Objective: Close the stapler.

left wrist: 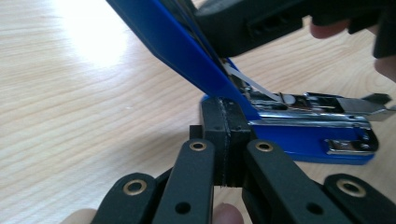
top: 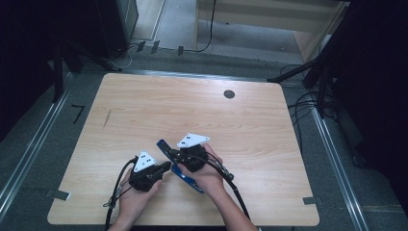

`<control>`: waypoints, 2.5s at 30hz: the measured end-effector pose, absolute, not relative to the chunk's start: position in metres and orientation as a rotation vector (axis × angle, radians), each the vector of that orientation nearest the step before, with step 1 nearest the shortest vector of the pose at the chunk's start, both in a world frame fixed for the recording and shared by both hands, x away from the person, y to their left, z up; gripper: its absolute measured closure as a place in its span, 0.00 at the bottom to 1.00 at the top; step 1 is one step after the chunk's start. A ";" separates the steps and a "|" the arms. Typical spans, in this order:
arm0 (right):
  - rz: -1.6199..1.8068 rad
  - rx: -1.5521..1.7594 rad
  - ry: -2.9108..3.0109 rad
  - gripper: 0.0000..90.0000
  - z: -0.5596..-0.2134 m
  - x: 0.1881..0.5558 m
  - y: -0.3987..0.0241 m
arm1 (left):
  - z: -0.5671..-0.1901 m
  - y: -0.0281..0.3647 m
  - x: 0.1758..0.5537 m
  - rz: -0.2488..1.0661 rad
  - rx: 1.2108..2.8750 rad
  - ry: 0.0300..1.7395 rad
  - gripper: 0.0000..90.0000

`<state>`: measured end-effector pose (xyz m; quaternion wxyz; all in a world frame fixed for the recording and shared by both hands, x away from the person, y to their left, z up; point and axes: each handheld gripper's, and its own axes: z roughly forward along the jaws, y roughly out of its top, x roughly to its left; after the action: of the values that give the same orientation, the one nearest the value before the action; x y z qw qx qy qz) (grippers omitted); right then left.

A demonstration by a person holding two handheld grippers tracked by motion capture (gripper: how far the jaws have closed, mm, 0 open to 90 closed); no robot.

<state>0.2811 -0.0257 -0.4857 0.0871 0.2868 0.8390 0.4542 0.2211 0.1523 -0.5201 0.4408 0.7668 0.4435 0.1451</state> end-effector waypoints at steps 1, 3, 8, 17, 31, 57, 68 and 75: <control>1.355 0.854 2.499 1.00 -0.485 0.281 -0.026 | -0.520 0.151 0.220 0.360 1.905 1.098 1.00; 1.356 0.849 2.493 1.00 -0.485 0.281 -0.027 | -0.521 0.148 0.219 0.347 1.910 1.083 1.00; 1.367 0.847 2.487 1.00 -0.483 0.279 -0.029 | -0.522 0.141 0.215 0.329 1.917 1.048 1.00; 1.381 0.844 2.471 1.00 -0.478 0.277 -0.034 | -0.528 0.128 0.212 0.316 1.953 1.003 1.00; 1.400 0.843 2.457 1.00 -0.474 0.271 -0.041 | -0.533 0.116 0.212 0.318 2.013 0.965 1.00; 1.425 0.854 2.420 1.00 -0.469 0.259 -0.056 | -0.533 0.112 0.211 0.330 2.044 0.943 1.00; 1.436 0.872 2.406 1.00 -0.470 0.253 -0.064 | -0.533 0.113 0.211 0.327 2.040 0.945 1.00; 1.436 0.883 2.399 1.00 -0.470 0.248 -0.069 | -0.533 0.113 0.211 0.326 2.039 0.945 1.00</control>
<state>0.2480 -0.0686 -0.4699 0.1045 0.2996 0.8137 0.4871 0.2111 0.1126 -0.5333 0.4215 0.8142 0.3774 0.1301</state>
